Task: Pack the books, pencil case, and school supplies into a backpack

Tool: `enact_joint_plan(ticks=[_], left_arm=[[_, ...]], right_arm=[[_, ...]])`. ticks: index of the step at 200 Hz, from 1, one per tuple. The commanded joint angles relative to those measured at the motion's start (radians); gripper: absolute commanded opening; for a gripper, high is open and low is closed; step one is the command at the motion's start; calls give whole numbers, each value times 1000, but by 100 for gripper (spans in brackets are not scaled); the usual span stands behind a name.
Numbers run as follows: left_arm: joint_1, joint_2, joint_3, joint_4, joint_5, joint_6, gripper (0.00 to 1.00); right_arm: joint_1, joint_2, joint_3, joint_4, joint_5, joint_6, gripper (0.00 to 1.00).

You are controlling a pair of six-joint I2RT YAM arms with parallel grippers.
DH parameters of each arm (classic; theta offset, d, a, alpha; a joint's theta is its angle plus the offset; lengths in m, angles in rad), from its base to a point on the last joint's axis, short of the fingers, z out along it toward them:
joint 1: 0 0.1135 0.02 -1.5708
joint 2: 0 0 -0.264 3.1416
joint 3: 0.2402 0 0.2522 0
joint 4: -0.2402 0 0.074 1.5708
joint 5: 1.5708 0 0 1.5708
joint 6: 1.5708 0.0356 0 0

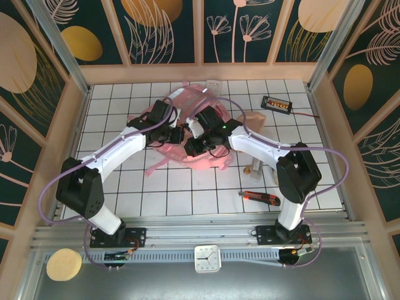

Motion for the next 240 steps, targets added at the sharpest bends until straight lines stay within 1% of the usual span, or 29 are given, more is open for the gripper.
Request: enact_joint_plan(ticks=[1,17,40,56,67,72,84,86,96,99,102,106,113,142,155,160,171,175,180,193,223,232,240], left_arm=[[-5,16,147,163,95,-161,1],[-5,28,171,170,117,-206,1],[-5,25,163,199,159,-262,1],[-5,13,162,168,142,-244,1],[-3,-3,162,138,124,-216,1],[-2,-11,159,129,121,-206,2],[1,-25,158,98,114,-168,2],[1,-27,158,92,112,-159,2],[1,-38,151,61,100,-111,1],[1,-43,145,53,95,-99,1],[2,-49,139,45,90,-88,1],[2,-59,129,39,85,-74,1],[2,-78,106,36,80,-49,2],[4,-129,37,33,87,26,2],[4,-145,15,47,90,32,2],[4,-150,10,56,97,35,2],[4,-159,-4,75,110,39,2],[4,-162,-9,82,114,42,2],[4,-166,-15,92,122,45,2],[4,-171,-27,100,126,62,2],[4,-178,-48,98,144,103,2],[4,-180,-51,95,140,115,2],[4,-179,-51,91,136,125,2]], right_arm=[[64,-7,-35,143,-95,91,0],[60,-7,-65,234,-73,131,0],[55,29,-82,389,-75,187,0],[52,60,-75,449,-92,229,0],[52,55,-86,465,-93,237,5],[51,46,-94,470,-92,238,11],[44,14,-124,475,-95,238,31],[41,7,-130,475,-95,237,39],[25,-32,-151,453,-95,235,62],[18,-45,-154,443,-95,235,73],[10,-57,-156,428,-98,236,80],[-1,-72,-155,408,-102,238,84],[-23,-101,-151,370,-112,238,87],[-133,-204,-127,226,-128,286,89],[-187,-228,-120,209,-154,322,89],[-204,-233,-115,207,-159,336,91],[-219,-223,-96,201,-163,358,92],[-219,-211,-85,197,-170,362,92],[-254,-190,-66,188,-176,362,92],[-277,-121,14,142,-173,361,90],[-286,69,250,52,-205,327,86],[-286,113,290,42,-218,335,82],[-286,146,311,44,-233,347,75]])
